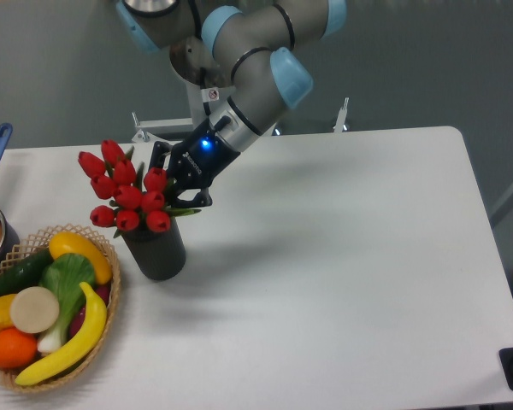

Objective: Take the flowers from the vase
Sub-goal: 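Lift the gripped tulips straight up out of the black vase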

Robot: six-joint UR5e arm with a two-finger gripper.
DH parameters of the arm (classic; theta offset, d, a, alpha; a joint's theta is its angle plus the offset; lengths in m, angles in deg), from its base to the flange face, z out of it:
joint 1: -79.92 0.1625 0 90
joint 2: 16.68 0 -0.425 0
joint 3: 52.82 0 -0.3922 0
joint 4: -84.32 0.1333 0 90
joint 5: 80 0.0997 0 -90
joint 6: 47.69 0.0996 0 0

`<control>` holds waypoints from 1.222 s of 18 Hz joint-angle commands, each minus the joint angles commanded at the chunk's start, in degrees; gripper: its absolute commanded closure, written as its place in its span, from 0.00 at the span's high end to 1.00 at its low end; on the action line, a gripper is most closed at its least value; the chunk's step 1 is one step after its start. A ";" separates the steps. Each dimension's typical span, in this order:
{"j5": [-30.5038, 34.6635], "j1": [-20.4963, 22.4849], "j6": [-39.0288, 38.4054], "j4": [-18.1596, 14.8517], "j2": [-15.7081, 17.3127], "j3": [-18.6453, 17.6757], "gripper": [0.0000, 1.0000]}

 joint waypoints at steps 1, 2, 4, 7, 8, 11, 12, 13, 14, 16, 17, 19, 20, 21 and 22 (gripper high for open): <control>-0.52 0.09 -0.53 0.00 0.44 0.00 0.04; -1.05 0.26 -1.14 0.00 0.88 0.00 0.04; -1.93 1.05 -2.98 0.00 2.28 0.17 0.04; -2.73 1.23 -6.58 0.00 2.73 1.58 0.04; -2.73 1.32 -8.07 0.00 2.73 2.45 0.04; -2.73 1.67 -11.86 -0.09 2.81 4.57 0.04; -2.81 1.84 -12.83 -0.09 2.99 5.01 0.04; -3.16 1.93 -13.62 -0.18 3.34 5.45 0.04; -3.77 2.11 -14.67 -0.26 3.60 5.80 0.04; -4.31 2.55 -17.92 -0.26 3.96 7.20 0.04; -4.31 2.55 -19.24 -0.26 4.04 7.73 0.04; -4.57 2.64 -21.00 -0.26 4.05 8.61 0.04; -5.09 2.81 -21.62 -0.35 4.05 8.88 0.04; -5.53 2.99 -22.49 -0.35 4.22 9.23 0.04; -5.80 3.34 -23.29 -0.44 4.57 9.49 0.04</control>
